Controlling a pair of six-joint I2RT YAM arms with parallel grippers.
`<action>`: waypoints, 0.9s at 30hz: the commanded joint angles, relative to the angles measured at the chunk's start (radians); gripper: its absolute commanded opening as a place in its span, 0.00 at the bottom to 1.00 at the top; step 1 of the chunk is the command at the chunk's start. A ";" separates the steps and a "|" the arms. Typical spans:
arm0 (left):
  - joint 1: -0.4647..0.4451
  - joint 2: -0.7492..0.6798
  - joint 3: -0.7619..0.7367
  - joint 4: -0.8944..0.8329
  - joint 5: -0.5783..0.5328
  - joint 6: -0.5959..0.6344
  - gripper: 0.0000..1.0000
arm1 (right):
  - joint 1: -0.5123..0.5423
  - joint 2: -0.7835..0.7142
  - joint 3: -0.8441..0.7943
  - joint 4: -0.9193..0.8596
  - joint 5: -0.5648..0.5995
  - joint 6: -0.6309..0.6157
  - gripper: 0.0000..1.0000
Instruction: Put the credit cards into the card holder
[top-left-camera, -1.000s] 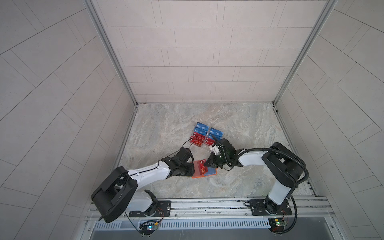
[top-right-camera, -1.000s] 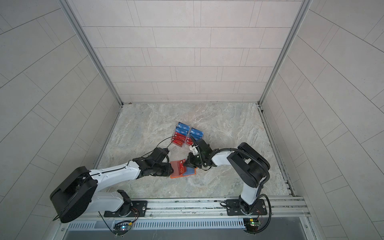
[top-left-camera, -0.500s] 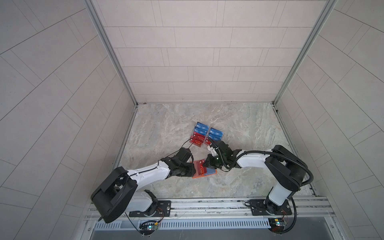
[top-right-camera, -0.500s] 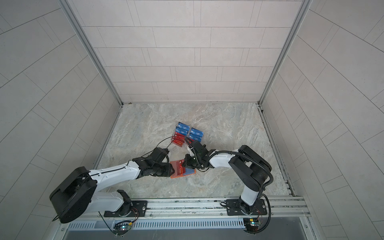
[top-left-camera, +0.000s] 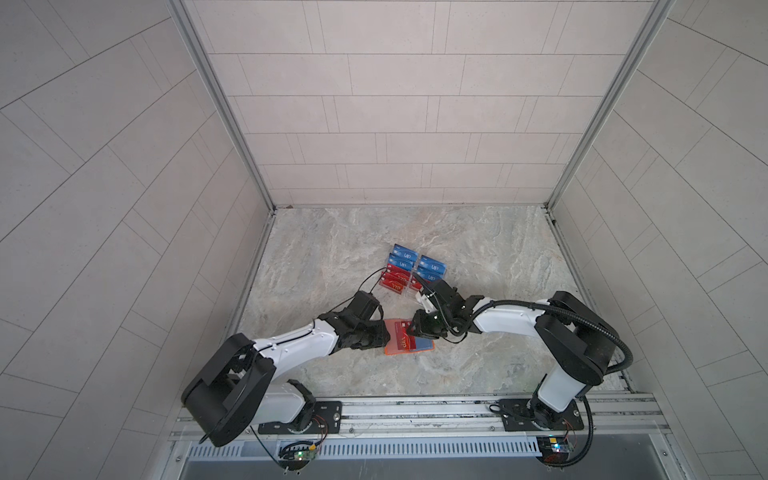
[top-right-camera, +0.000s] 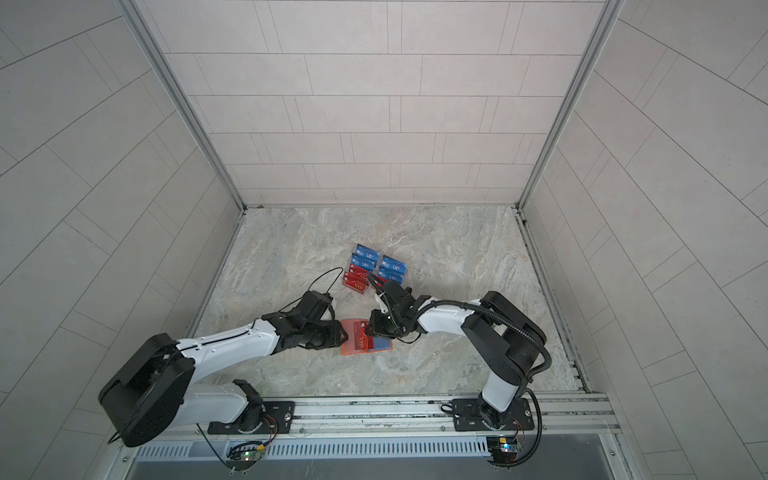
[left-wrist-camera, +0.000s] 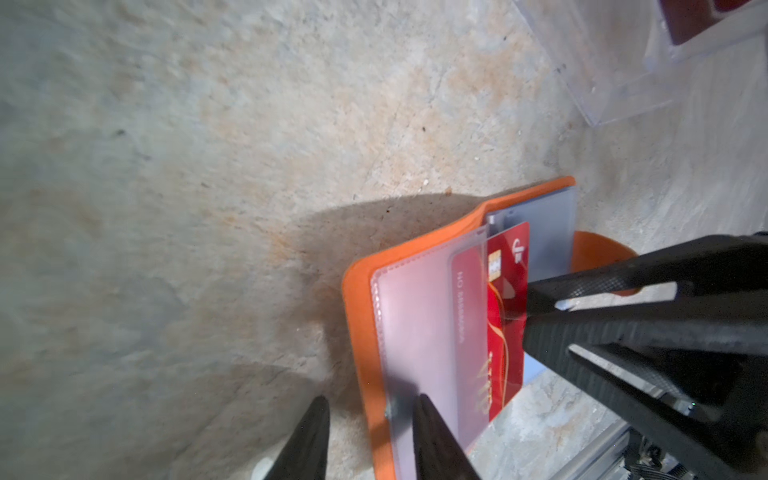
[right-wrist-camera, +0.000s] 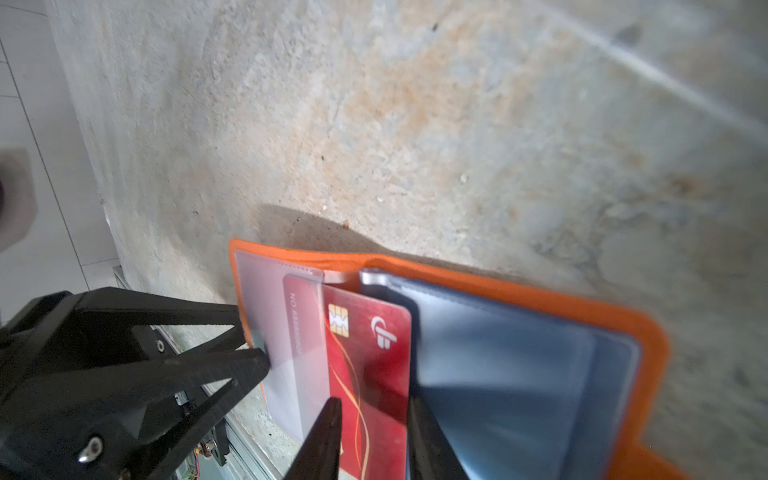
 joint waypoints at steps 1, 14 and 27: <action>0.002 0.014 -0.004 0.038 0.014 -0.007 0.35 | 0.020 0.004 0.022 -0.087 0.019 -0.013 0.31; 0.002 0.055 0.000 0.063 0.035 0.010 0.39 | 0.061 0.062 0.096 -0.078 0.000 0.006 0.31; 0.002 0.091 0.020 0.063 0.057 0.017 0.48 | 0.082 0.117 0.145 -0.027 -0.038 0.020 0.31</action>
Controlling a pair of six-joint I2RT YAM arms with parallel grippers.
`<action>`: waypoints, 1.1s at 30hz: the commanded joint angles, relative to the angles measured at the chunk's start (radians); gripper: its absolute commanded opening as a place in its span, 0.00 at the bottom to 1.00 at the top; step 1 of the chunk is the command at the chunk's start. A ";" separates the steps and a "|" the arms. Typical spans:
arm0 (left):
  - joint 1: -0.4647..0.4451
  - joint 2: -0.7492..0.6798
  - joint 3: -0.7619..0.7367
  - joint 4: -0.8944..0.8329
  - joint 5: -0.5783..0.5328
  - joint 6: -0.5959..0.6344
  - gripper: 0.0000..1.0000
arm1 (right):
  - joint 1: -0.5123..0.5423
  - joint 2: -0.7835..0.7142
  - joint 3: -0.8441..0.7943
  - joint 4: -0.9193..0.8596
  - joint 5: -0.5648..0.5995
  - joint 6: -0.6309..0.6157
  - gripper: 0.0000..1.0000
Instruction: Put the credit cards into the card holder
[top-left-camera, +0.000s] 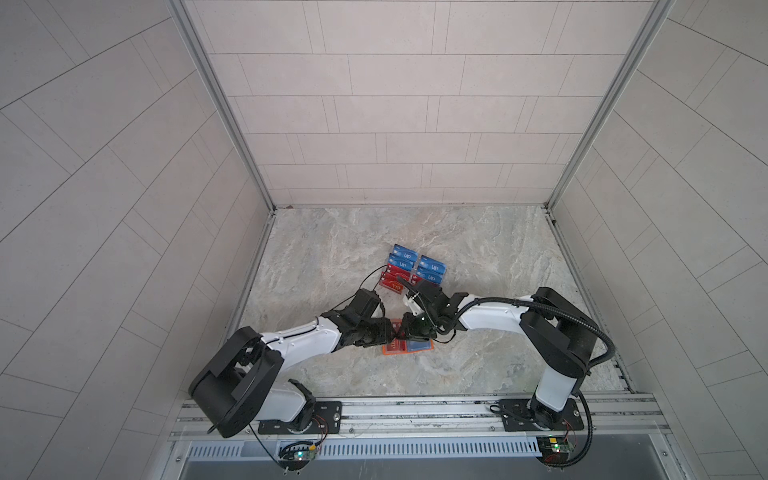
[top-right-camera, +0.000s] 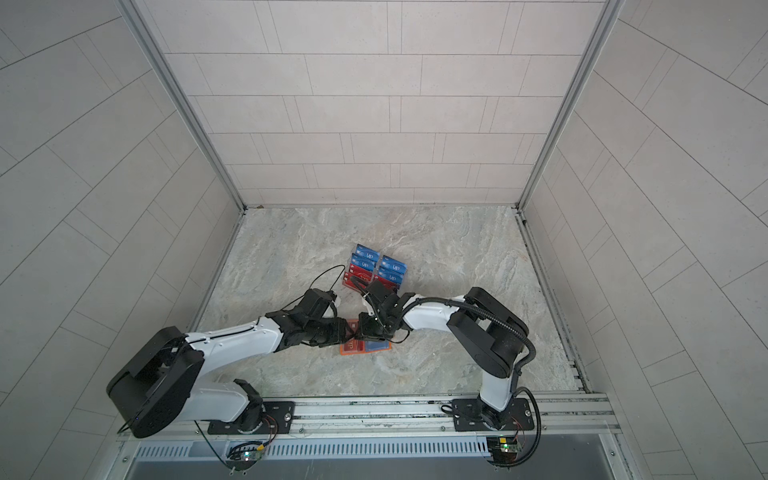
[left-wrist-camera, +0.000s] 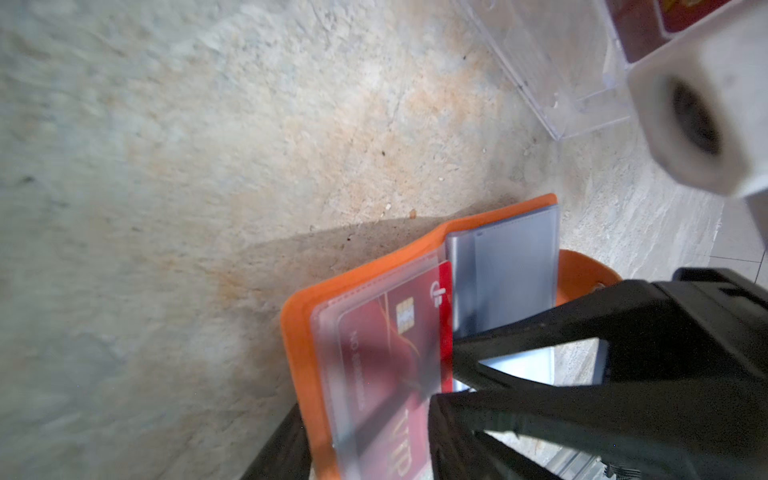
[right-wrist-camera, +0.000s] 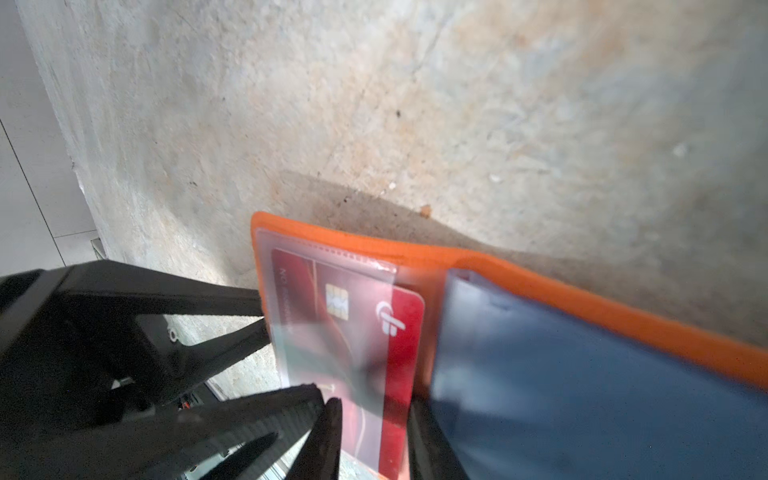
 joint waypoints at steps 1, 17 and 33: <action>-0.003 0.039 0.012 -0.017 0.011 0.014 0.47 | 0.019 0.017 0.020 0.041 -0.023 0.018 0.31; 0.022 0.040 0.003 -0.015 0.029 0.014 0.46 | 0.018 0.001 -0.025 0.172 -0.045 0.045 0.31; 0.023 0.037 -0.024 0.000 0.032 -0.013 0.45 | 0.019 -0.028 -0.040 0.263 -0.054 -0.003 0.31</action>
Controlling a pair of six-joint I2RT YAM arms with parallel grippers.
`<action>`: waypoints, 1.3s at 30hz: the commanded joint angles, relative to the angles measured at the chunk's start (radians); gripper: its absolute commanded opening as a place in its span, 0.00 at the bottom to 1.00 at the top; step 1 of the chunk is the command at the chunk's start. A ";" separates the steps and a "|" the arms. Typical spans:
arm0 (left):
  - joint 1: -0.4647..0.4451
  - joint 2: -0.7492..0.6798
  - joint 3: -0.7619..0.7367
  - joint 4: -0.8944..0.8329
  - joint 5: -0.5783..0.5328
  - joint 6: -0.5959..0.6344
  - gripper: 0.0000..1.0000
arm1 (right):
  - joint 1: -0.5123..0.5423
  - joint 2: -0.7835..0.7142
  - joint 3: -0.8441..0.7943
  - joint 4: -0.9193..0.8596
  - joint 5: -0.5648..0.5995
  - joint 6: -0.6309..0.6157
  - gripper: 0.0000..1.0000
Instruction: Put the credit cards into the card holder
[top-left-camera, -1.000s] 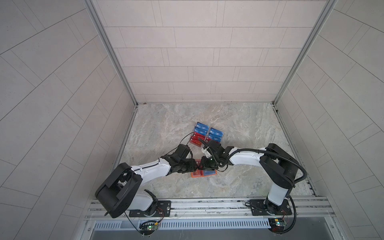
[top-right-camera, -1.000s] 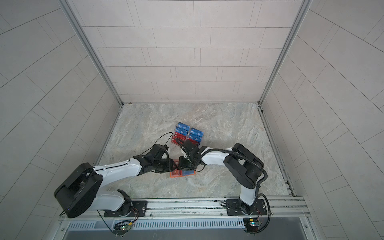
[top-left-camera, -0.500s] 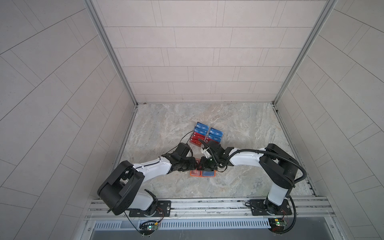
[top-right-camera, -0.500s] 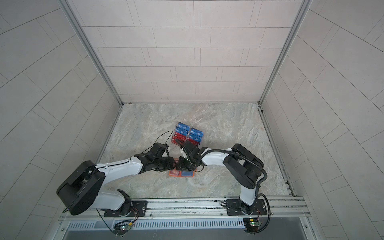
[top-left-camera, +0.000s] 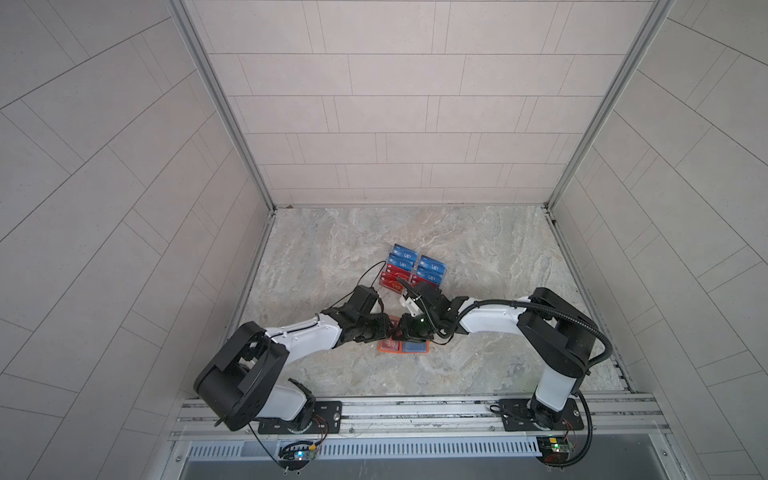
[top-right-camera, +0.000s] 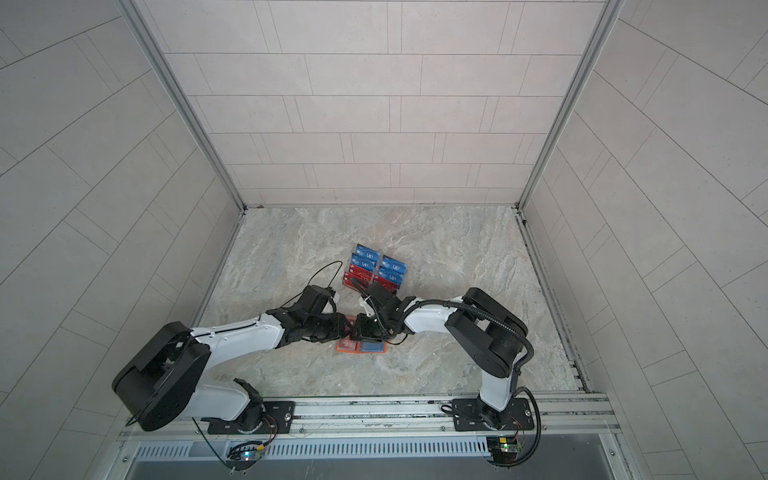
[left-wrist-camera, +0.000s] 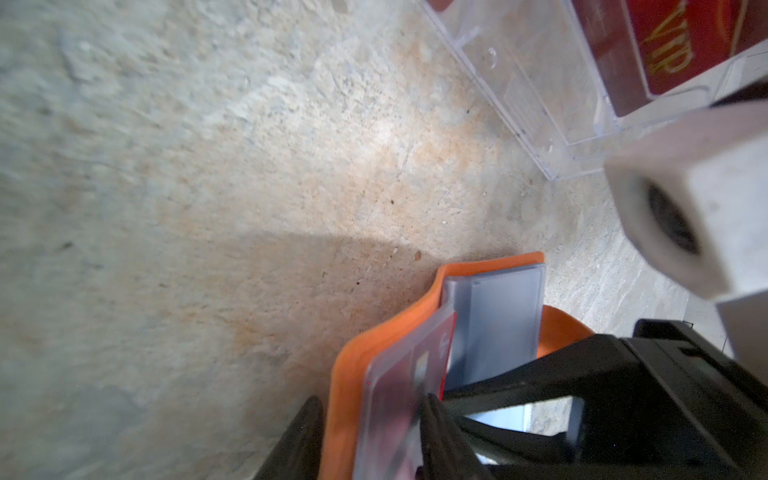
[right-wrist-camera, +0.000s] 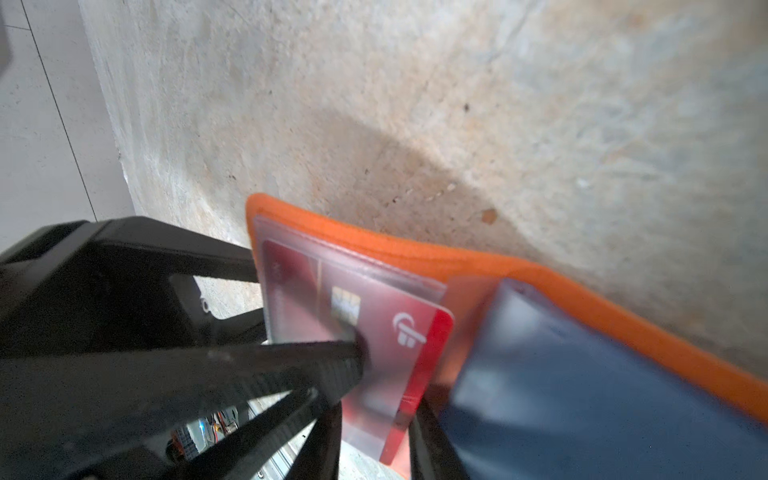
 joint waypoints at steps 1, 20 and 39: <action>-0.013 0.005 -0.024 -0.060 0.006 -0.004 0.45 | 0.012 -0.033 0.003 0.122 -0.006 -0.021 0.31; 0.013 -0.088 0.032 -0.224 -0.072 0.051 0.45 | 0.009 0.008 0.021 0.043 0.002 -0.078 0.31; 0.013 -0.106 0.031 -0.268 -0.065 0.069 0.51 | -0.006 -0.003 0.088 -0.095 0.021 -0.153 0.31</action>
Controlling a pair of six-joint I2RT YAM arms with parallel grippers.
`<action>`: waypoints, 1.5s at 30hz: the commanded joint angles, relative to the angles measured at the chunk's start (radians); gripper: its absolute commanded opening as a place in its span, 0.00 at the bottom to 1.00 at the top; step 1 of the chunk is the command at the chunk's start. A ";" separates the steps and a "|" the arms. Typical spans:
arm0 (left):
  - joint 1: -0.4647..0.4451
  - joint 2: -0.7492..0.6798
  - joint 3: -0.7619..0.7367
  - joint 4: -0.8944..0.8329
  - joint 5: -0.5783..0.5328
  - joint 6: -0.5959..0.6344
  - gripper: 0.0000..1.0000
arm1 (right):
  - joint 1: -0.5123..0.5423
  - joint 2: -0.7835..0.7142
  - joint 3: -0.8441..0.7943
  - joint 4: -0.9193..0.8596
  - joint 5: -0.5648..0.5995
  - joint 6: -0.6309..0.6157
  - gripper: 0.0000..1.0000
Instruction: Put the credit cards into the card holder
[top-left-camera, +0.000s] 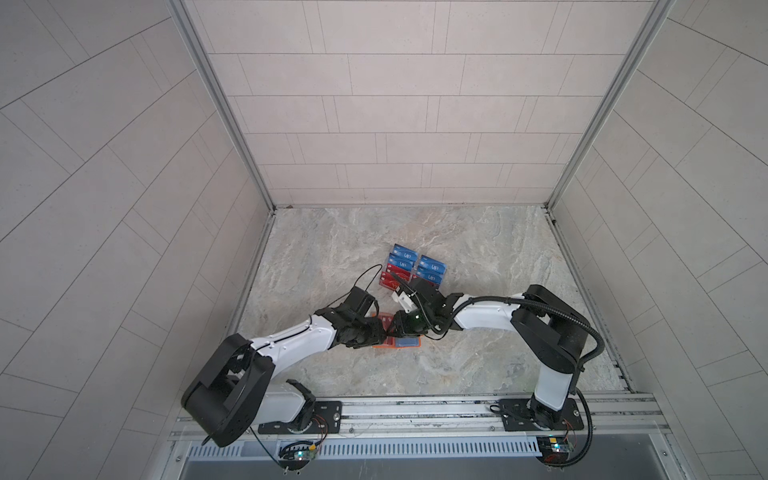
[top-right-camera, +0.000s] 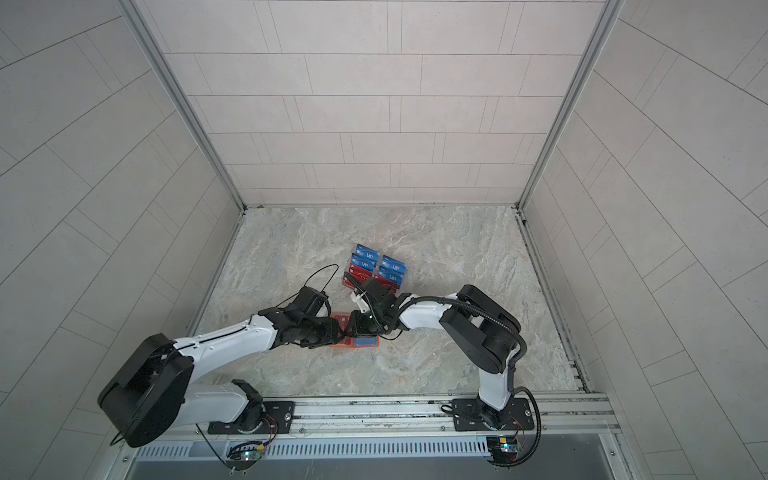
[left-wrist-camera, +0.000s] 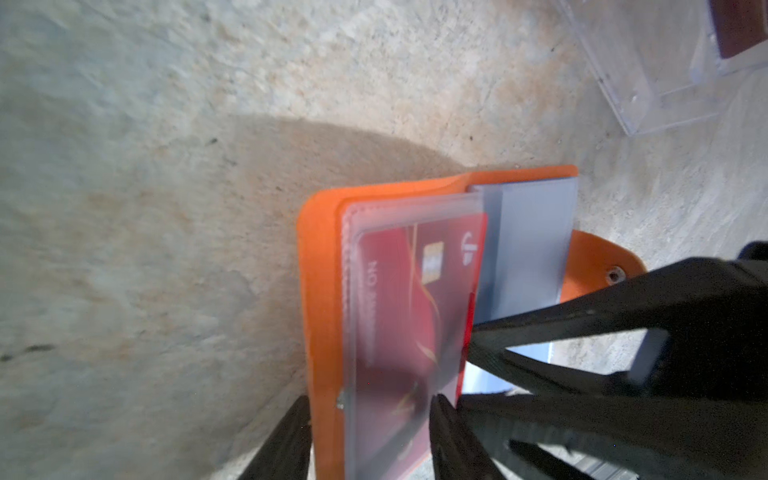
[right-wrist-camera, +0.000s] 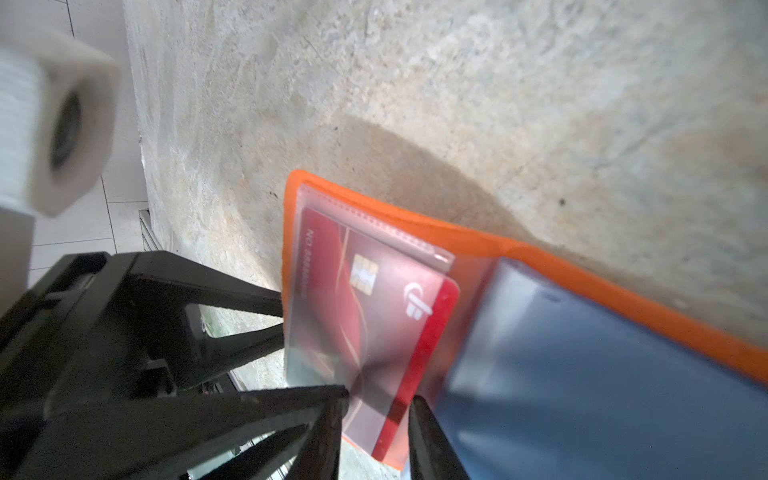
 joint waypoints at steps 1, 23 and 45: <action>-0.002 -0.016 0.020 -0.047 -0.023 0.025 0.51 | -0.007 -0.067 0.020 -0.118 0.039 -0.055 0.32; 0.043 -0.039 0.250 -0.168 0.149 0.087 0.46 | -0.093 -0.134 0.012 -0.269 0.102 -0.193 0.17; -0.005 0.227 0.162 0.123 0.202 0.023 0.46 | -0.093 -0.082 -0.028 -0.247 0.151 -0.185 0.16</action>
